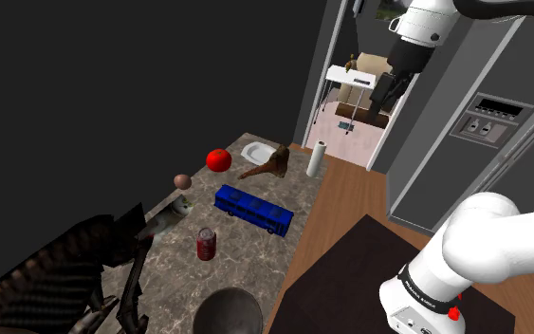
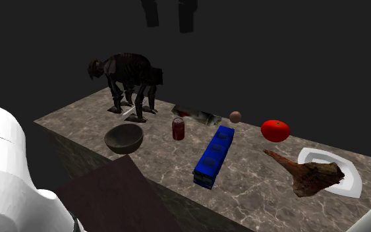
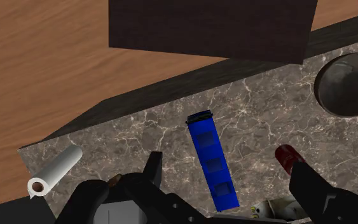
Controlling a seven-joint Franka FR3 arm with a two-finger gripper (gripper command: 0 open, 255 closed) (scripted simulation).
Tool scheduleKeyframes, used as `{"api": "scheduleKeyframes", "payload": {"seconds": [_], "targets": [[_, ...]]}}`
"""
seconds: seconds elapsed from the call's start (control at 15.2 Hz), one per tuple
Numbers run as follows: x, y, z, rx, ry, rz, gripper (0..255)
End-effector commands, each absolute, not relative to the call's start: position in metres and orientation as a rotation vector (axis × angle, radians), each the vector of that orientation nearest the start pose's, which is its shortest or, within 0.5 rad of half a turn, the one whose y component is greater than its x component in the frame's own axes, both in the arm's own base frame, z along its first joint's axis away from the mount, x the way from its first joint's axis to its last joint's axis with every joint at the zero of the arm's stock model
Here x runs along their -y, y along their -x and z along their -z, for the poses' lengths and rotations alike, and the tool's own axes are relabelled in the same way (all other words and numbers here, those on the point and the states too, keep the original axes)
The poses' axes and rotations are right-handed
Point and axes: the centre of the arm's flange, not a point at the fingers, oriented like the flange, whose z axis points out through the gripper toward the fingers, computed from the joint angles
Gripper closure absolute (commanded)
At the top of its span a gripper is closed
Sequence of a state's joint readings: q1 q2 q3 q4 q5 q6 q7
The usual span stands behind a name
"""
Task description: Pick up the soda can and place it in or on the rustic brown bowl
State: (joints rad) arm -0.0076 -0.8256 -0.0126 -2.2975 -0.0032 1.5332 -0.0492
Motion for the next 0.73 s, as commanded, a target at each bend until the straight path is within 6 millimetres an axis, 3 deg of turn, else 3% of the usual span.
{"api": "scheduleKeyframes", "payload": {"seconds": [0.0,0.66], "targets": [[0.008,-0.292,-0.627,0.051,3.136,0.096,0],[-0.062,-0.348,-0.528,0.046,3.136,0.078,0]]}}
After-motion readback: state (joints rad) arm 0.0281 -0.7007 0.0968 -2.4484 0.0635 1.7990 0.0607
